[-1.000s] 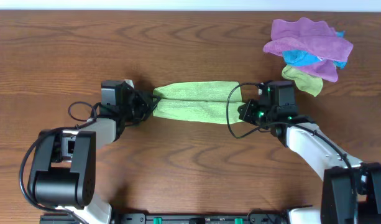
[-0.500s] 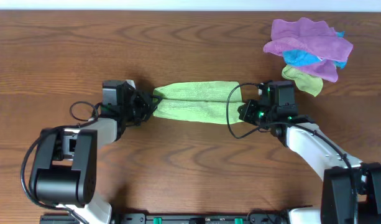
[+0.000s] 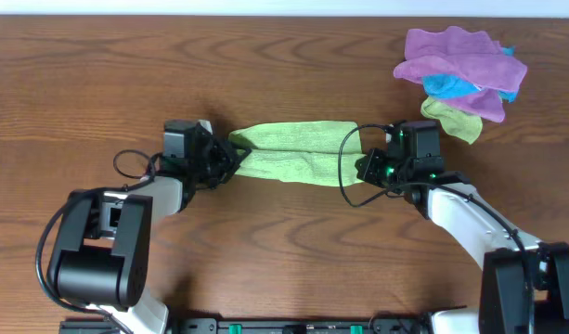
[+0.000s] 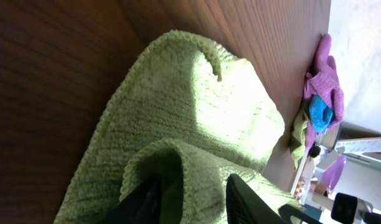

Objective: Fold the cloth

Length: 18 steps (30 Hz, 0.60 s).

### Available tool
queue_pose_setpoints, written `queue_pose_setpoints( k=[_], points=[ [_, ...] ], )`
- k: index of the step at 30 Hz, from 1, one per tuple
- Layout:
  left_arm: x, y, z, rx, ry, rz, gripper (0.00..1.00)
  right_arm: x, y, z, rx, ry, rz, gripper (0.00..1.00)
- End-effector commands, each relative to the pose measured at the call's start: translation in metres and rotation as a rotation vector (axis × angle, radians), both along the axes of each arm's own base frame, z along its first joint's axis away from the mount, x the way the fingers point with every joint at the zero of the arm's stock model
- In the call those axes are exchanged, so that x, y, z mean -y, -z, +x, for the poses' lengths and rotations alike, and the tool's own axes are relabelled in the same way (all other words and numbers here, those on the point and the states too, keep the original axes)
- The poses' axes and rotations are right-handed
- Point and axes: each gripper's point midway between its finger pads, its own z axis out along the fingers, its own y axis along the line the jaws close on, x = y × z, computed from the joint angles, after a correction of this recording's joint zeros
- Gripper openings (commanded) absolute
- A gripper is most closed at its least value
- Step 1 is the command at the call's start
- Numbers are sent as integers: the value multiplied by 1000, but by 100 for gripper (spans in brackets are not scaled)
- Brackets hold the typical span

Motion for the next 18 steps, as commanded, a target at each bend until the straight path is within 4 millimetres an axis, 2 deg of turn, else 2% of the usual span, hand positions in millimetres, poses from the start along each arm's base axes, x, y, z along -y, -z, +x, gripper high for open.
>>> queue_pose_setpoints(
  k=[1, 7, 12, 14, 17, 18],
  points=[
    [1, 2, 5, 11, -5, 22, 35, 0, -4, 5, 16, -13, 0, 1],
    [4, 0, 11, 49, -2, 22, 35, 0, -2, 2, 1, -13, -2, 1],
    [9, 10, 10, 39, 11, 13, 33, 0, -2, 2, 1, -13, -2, 1],
    [11, 12, 11, 41, 14, 4, 27, 0, -2, 2, 1, -13, -3, 1],
    [15, 4, 16, 87, 29, -18, 8, 0, -1, 1, -6, -13, -4, 1],
    [16, -1, 18, 109, 37, -29, 6, 0, 0, 0, -10, -13, -4, 1]
  ],
)
